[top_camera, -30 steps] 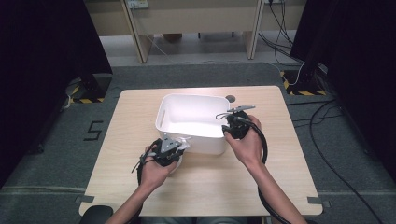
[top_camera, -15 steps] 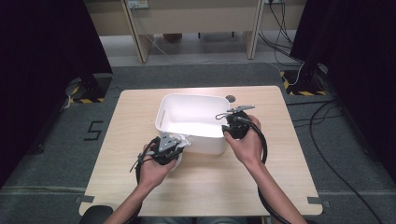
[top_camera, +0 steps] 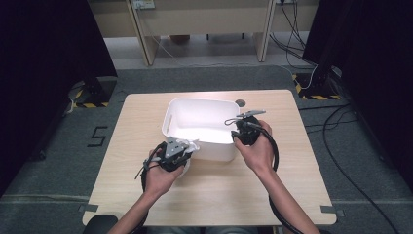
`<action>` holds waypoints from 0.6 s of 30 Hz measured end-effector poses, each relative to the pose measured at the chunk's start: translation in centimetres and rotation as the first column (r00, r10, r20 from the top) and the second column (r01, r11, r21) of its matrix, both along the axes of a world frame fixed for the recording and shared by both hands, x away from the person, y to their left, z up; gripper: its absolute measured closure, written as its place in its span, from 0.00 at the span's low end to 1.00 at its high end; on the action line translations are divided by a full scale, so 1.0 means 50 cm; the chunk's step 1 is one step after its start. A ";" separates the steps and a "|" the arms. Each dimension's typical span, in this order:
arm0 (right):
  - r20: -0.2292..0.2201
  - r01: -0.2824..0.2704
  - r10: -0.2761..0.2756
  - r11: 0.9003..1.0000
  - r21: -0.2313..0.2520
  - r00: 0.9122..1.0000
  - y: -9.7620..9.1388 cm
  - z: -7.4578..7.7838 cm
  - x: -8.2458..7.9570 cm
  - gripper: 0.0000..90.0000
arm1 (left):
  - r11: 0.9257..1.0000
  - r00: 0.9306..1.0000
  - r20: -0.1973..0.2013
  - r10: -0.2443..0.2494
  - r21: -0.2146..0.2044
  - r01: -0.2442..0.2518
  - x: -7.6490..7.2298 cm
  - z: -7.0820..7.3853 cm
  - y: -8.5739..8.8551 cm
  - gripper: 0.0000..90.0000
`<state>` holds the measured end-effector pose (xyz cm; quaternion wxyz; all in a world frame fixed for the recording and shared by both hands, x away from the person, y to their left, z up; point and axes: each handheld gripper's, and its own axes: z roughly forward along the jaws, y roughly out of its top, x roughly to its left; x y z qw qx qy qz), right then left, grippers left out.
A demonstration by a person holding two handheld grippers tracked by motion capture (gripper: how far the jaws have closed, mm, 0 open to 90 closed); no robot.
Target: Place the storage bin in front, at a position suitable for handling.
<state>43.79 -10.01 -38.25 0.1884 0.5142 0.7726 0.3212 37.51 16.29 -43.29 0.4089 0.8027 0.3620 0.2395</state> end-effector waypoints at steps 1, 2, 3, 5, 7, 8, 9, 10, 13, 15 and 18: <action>0.001 0.000 0.000 1.000 0.000 1.000 0.000 0.000 0.000 0.76 | 1.000 1.000 0.001 -0.001 0.002 0.001 0.000 0.000 0.000 0.88; 0.000 0.000 0.000 1.000 0.000 1.000 0.000 0.000 0.000 0.76 | 1.000 1.000 0.002 -0.001 -0.001 0.001 0.000 0.000 -0.001 0.88; 0.000 0.000 0.000 1.000 -0.001 1.000 0.000 0.000 0.000 0.76 | 1.000 1.000 0.001 -0.001 -0.003 0.001 -0.001 0.001 -0.002 0.88; 0.000 0.001 -0.001 1.000 0.000 1.000 0.000 0.000 0.000 0.76 | 1.000 1.000 0.001 -0.003 0.003 0.003 -0.001 0.002 -0.004 0.88; 0.000 0.001 -0.001 1.000 0.001 1.000 0.000 0.000 -0.001 0.76 | 1.000 1.000 0.006 -0.005 0.000 0.005 -0.002 0.002 -0.008 0.88; 0.000 0.001 -0.001 1.000 0.001 1.000 0.000 0.000 0.000 0.76 | 1.000 1.000 0.006 -0.007 0.001 0.007 -0.003 0.002 -0.010 0.88; 0.002 -0.001 0.001 1.000 0.000 1.000 0.000 0.000 0.000 0.76 | 1.000 1.000 0.008 -0.011 0.003 0.011 -0.002 0.003 -0.012 0.88; 0.002 -0.001 0.001 1.000 0.000 1.000 -0.001 0.000 0.000 0.76 | 1.000 1.000 0.005 -0.013 0.007 0.013 -0.003 0.003 -0.013 0.88; 0.000 0.001 -0.001 1.000 0.001 1.000 0.000 0.000 0.000 0.76 | 1.000 1.000 0.009 -0.017 -0.001 0.017 -0.003 0.003 -0.020 0.88; 0.000 0.000 0.000 1.000 0.001 1.000 0.000 0.000 -0.001 0.76 | 1.000 1.000 0.009 -0.020 0.004 0.020 -0.003 0.003 -0.023 0.88; 0.000 0.001 -0.001 1.000 0.002 1.000 0.000 0.000 -0.001 0.76 | 1.000 1.000 0.008 -0.022 0.006 0.022 -0.003 0.003 -0.024 0.88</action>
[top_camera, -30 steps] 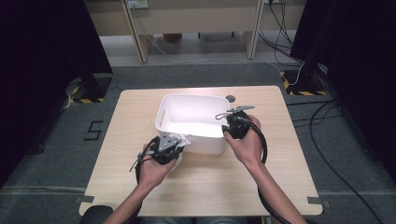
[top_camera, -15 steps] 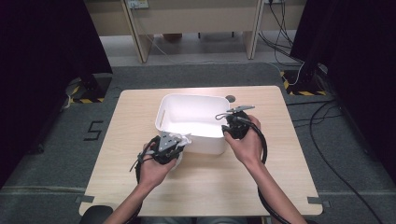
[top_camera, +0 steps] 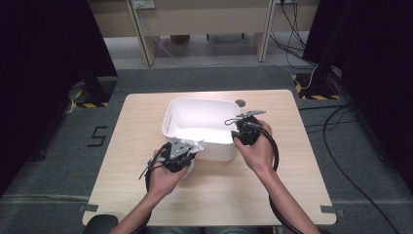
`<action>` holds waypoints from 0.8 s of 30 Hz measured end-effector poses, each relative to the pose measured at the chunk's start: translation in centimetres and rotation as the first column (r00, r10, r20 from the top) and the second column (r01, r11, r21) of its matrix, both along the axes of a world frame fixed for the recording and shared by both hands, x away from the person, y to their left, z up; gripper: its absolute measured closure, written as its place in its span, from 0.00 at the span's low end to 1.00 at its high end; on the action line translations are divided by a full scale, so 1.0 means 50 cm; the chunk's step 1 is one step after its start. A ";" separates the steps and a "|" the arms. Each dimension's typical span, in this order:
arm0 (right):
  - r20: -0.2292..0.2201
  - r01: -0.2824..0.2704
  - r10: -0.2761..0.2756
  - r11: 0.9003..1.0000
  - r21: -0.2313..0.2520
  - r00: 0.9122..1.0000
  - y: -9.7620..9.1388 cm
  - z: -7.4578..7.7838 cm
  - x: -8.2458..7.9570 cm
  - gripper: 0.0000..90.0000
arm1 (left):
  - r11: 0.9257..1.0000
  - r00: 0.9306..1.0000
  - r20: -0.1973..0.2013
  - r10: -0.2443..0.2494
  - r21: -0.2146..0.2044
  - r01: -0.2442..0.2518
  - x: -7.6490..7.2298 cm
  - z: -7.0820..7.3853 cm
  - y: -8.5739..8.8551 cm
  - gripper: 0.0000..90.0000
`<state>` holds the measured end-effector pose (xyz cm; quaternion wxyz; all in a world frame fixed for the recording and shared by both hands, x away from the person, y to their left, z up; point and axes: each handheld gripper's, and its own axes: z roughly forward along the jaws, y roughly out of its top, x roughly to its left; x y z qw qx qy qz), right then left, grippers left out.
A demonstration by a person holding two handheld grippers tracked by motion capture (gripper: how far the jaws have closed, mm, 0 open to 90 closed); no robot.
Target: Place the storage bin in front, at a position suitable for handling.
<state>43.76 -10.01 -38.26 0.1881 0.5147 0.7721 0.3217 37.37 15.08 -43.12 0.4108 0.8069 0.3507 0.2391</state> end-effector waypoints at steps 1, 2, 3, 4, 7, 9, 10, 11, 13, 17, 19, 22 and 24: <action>0.000 0.000 0.000 1.000 0.000 1.000 0.000 0.000 0.000 0.76 | 1.000 1.000 -0.001 0.001 -0.002 -0.001 0.000 0.000 0.000 0.88; 0.000 0.000 0.000 1.000 0.000 1.000 0.000 0.000 0.000 0.76 | 1.000 1.000 -0.001 0.002 -0.005 -0.002 0.000 -0.001 0.000 0.88; 0.000 0.001 -0.001 1.000 0.001 1.000 0.000 0.000 0.000 0.76 | 1.000 1.000 0.001 0.003 -0.009 -0.003 0.000 -0.001 -0.001 0.88; 0.000 0.001 -0.001 1.000 0.001 1.000 0.000 0.000 0.000 0.76 | 1.000 1.000 0.004 0.003 -0.010 -0.003 0.000 -0.002 -0.001 0.88; 0.002 0.001 -0.001 1.000 0.002 1.000 0.000 0.000 0.000 0.76 | 1.000 1.000 0.005 0.002 -0.008 -0.002 -0.001 -0.004 -0.001 0.88; 0.002 0.001 -0.001 1.000 0.002 1.000 0.000 0.000 0.000 0.76 | 1.000 1.000 0.007 0.002 -0.007 -0.002 0.000 -0.004 -0.001 0.88; 0.002 0.001 -0.001 1.000 0.002 1.000 0.000 0.000 0.000 0.76 | 1.000 1.000 0.007 0.004 -0.012 -0.004 -0.001 -0.005 -0.002 0.88; 0.003 0.001 -0.001 1.000 0.001 1.000 0.000 0.000 0.000 0.76 | 1.000 1.000 0.006 0.003 -0.009 -0.003 -0.001 -0.005 -0.002 0.88; 0.001 0.003 -0.003 1.000 0.001 1.000 0.001 0.000 0.000 0.76 | 1.000 1.000 0.004 0.001 -0.003 -0.001 0.000 -0.008 -0.002 0.88; 0.004 0.001 -0.001 1.000 0.000 1.000 0.000 0.000 0.000 0.76 | 1.000 1.000 0.003 -0.001 0.004 0.001 0.000 -0.013 -0.004 0.88; 0.005 0.001 -0.001 1.000 0.001 1.000 0.000 0.000 0.000 0.76 | 1.000 1.000 0.002 0.001 0.001 -0.001 0.000 -0.015 -0.005 0.88; 0.003 0.003 -0.003 1.000 0.001 1.000 0.000 0.000 0.000 0.76 | 1.000 1.000 0.001 0.000 0.000 0.000 0.001 -0.017 -0.005 0.88; 0.002 0.003 -0.003 1.000 0.002 1.000 0.000 0.000 0.000 0.76 | 1.000 1.000 -0.001 0.002 0.004 -0.002 0.001 -0.019 -0.006 0.88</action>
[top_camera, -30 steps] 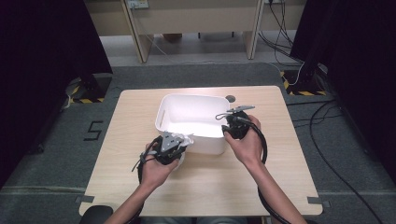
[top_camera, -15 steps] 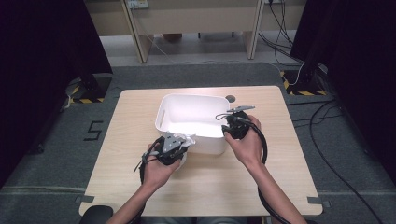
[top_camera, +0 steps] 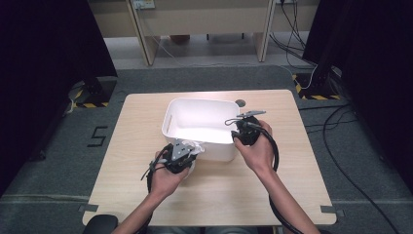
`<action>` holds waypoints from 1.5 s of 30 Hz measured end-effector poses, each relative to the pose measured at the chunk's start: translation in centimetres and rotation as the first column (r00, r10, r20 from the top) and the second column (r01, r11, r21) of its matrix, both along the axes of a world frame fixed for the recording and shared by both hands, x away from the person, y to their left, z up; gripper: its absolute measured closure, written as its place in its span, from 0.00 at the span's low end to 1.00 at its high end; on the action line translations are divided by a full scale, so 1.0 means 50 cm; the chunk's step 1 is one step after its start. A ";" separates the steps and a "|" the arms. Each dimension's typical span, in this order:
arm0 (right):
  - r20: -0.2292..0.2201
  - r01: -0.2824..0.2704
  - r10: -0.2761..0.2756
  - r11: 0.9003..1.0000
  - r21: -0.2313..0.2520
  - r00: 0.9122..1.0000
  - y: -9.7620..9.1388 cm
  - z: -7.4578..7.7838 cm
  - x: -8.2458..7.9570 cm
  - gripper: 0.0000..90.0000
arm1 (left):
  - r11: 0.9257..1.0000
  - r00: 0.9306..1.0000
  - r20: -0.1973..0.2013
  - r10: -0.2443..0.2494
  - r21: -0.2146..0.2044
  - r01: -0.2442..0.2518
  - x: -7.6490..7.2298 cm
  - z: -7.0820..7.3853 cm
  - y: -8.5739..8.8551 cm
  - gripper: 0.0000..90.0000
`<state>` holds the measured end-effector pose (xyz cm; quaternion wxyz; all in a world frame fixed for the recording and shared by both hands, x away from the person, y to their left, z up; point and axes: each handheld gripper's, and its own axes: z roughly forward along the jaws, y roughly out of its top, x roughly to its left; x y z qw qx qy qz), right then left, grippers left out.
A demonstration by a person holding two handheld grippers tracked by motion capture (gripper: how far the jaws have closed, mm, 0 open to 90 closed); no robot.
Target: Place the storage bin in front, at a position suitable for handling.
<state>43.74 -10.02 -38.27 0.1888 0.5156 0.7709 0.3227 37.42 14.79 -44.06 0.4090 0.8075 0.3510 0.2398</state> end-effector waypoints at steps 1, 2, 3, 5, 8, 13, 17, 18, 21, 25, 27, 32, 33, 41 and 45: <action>-0.001 0.000 0.000 1.000 0.001 1.000 0.000 0.000 0.000 0.76 | 1.000 1.000 -0.001 0.000 0.000 0.000 0.000 -0.001 -0.001 0.88; 0.001 -0.001 0.001 1.000 -0.001 1.000 0.000 0.000 0.000 0.76 | 1.000 1.000 -0.004 -0.001 0.004 0.001 0.001 -0.003 -0.001 0.88; -0.001 0.000 0.000 1.000 0.000 1.000 0.001 0.000 0.000 0.76 | 1.000 1.000 -0.007 -0.003 0.007 0.003 0.001 -0.004 -0.001 0.88; 0.000 -0.001 0.001 1.000 -0.001 1.000 0.000 0.000 0.000 0.76 | 1.000 1.000 -0.010 -0.002 0.006 0.002 0.002 -0.008 -0.001 0.88; 0.001 -0.002 0.002 1.000 0.000 1.000 0.000 0.000 0.000 0.76 | 1.000 1.000 -0.015 -0.004 0.013 0.004 0.003 -0.011 -0.002 0.88; 0.002 -0.002 0.002 1.000 -0.001 1.000 0.000 0.000 0.000 0.76 | 1.000 1.000 -0.021 -0.005 0.019 0.006 0.004 -0.018 -0.003 0.88; 0.002 -0.003 0.003 1.000 0.000 1.000 -0.001 0.000 0.001 0.76 | 1.000 1.000 -0.026 -0.004 0.022 0.004 0.005 -0.025 -0.003 0.88; 0.002 -0.003 0.003 1.000 0.000 1.000 -0.001 0.000 0.001 0.76 | 1.000 1.000 -0.029 -0.005 0.025 0.006 0.005 -0.026 -0.003 0.88; 0.002 -0.002 0.002 1.000 0.000 1.000 0.000 0.000 0.001 0.76 | 1.000 1.000 -0.031 -0.006 0.030 0.007 0.006 -0.029 -0.003 0.88; 0.001 -0.001 0.001 1.000 0.000 1.000 0.000 0.000 0.000 0.76 | 1.000 0.999 -0.032 -0.004 0.030 0.005 0.006 -0.033 -0.003 0.88; 0.001 0.000 0.000 1.000 0.000 1.000 0.000 0.000 0.000 0.76 | 0.999 0.999 -0.036 -0.005 0.032 0.006 0.007 -0.034 -0.003 0.88; 0.003 -0.001 0.001 1.000 -0.002 1.000 0.000 0.000 0.000 0.76 | 0.999 0.999 -0.042 -0.004 0.040 0.006 0.008 -0.040 -0.004 0.88; 0.003 -0.001 0.001 1.000 -0.002 1.000 0.000 0.000 0.000 0.76 | 0.999 0.999 -0.042 -0.002 0.039 0.004 0.008 -0.042 -0.004 0.88; 0.003 -0.002 0.002 1.000 -0.003 1.000 0.000 0.000 0.000 0.76 | 0.999 0.999 -0.050 -0.002 0.050 0.005 0.010 -0.051 -0.005 0.88; 0.002 0.000 0.000 1.000 -0.002 1.000 0.001 0.000 0.000 0.76 | 0.998 0.998 -0.057 -0.003 0.055 0.007 0.011 -0.053 -0.005 0.88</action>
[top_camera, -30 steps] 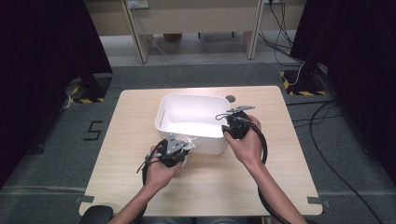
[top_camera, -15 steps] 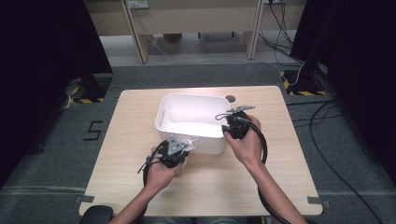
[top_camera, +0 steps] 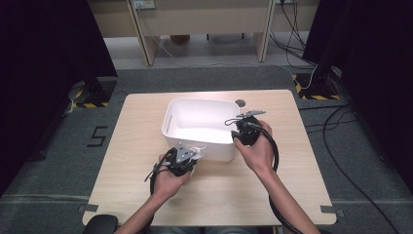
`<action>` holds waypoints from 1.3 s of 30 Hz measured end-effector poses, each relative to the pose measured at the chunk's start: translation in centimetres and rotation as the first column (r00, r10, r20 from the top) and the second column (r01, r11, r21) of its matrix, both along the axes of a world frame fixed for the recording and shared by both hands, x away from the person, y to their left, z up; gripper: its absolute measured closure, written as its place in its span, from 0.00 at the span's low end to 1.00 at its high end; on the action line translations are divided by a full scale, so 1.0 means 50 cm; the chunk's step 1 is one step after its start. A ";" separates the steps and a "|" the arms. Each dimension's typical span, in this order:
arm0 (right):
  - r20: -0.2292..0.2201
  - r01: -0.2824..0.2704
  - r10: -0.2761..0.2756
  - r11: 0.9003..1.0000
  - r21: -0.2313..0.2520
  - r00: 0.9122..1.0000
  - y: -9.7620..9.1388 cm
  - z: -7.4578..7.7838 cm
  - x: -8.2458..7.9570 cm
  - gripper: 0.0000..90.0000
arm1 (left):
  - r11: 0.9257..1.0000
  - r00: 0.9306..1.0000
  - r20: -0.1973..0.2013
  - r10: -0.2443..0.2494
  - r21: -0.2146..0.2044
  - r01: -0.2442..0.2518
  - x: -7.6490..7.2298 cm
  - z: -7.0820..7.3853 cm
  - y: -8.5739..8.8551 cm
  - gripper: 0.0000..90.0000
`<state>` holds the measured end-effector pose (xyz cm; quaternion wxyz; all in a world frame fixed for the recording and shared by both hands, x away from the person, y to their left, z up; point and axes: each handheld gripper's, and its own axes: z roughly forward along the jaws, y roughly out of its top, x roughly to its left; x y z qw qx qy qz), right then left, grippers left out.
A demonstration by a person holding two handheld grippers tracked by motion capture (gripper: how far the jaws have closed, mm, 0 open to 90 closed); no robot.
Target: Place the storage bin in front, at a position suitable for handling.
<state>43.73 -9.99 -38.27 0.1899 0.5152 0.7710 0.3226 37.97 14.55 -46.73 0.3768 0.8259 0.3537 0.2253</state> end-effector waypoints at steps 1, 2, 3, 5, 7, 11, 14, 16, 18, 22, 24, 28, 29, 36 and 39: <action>0.001 -0.001 0.001 1.000 -0.001 1.000 0.000 0.000 0.000 0.76 | 1.000 1.000 0.000 0.001 0.000 -0.001 0.000 -0.001 0.000 0.88; 0.002 -0.001 0.001 1.000 -0.001 1.000 0.000 0.000 0.000 0.76 | 1.000 1.000 0.000 0.000 0.002 0.000 0.001 -0.002 0.000 0.88; 0.001 -0.001 0.001 1.000 -0.001 1.000 0.000 0.000 0.000 0.76 | 1.000 1.000 -0.002 0.000 0.004 0.000 0.001 -0.002 0.000 0.88; 0.002 -0.001 0.001 1.000 -0.001 1.000 0.000 0.000 0.000 0.76 | 1.000 1.000 -0.007 0.000 0.003 0.000 0.002 -0.003 0.000 0.88; 0.000 0.000 0.000 1.000 0.002 1.000 0.000 0.000 0.000 0.76 | 1.000 1.000 -0.006 0.003 0.002 -0.003 0.003 -0.005 0.001 0.88; 0.000 0.001 -0.001 1.000 0.003 1.000 0.001 0.000 0.000 0.76 | 1.000 1.000 -0.010 0.006 0.004 -0.006 0.004 -0.009 0.000 0.88; 0.002 0.000 0.000 1.000 0.001 1.000 0.001 0.000 0.000 0.76 | 1.000 1.000 -0.015 0.005 0.011 -0.005 0.004 -0.012 0.000 0.88; 0.001 0.001 -0.001 1.000 0.001 1.000 0.001 0.000 0.000 0.76 | 1.000 1.000 -0.018 0.005 0.013 -0.005 0.005 -0.015 0.000 0.88; 0.001 0.001 -0.001 1.000 0.000 1.000 0.001 0.000 0.000 0.76 | 1.000 1.000 -0.021 0.004 0.019 -0.003 0.006 -0.017 -0.001 0.88; 0.001 0.000 0.000 1.000 0.001 1.000 0.001 0.000 0.000 0.75 | 1.000 0.999 -0.036 0.002 0.028 -0.001 0.009 -0.025 -0.002 0.88; 0.001 0.000 0.000 1.000 0.002 1.000 0.001 0.000 0.000 0.76 | 1.000 0.999 -0.041 0.004 0.028 -0.003 0.010 -0.028 -0.003 0.88; 0.002 -0.002 0.002 1.000 0.002 1.000 0.000 0.000 0.001 0.75 | 1.000 0.999 -0.045 0.004 0.031 -0.002 0.011 -0.032 -0.003 0.88; 0.001 -0.002 0.002 1.000 0.000 1.000 0.000 0.000 0.000 0.75 | 1.000 0.999 -0.047 0.004 0.031 -0.002 0.011 -0.032 -0.003 0.88; 0.002 -0.001 0.001 1.000 0.000 1.000 0.001 0.000 0.000 0.75 | 0.999 0.999 -0.054 0.004 0.038 -0.002 0.013 -0.038 -0.005 0.88; 0.001 0.000 0.000 1.000 0.001 1.000 0.001 0.000 0.000 0.75 | 0.999 0.998 -0.058 0.003 0.041 0.000 0.014 -0.040 -0.005 0.88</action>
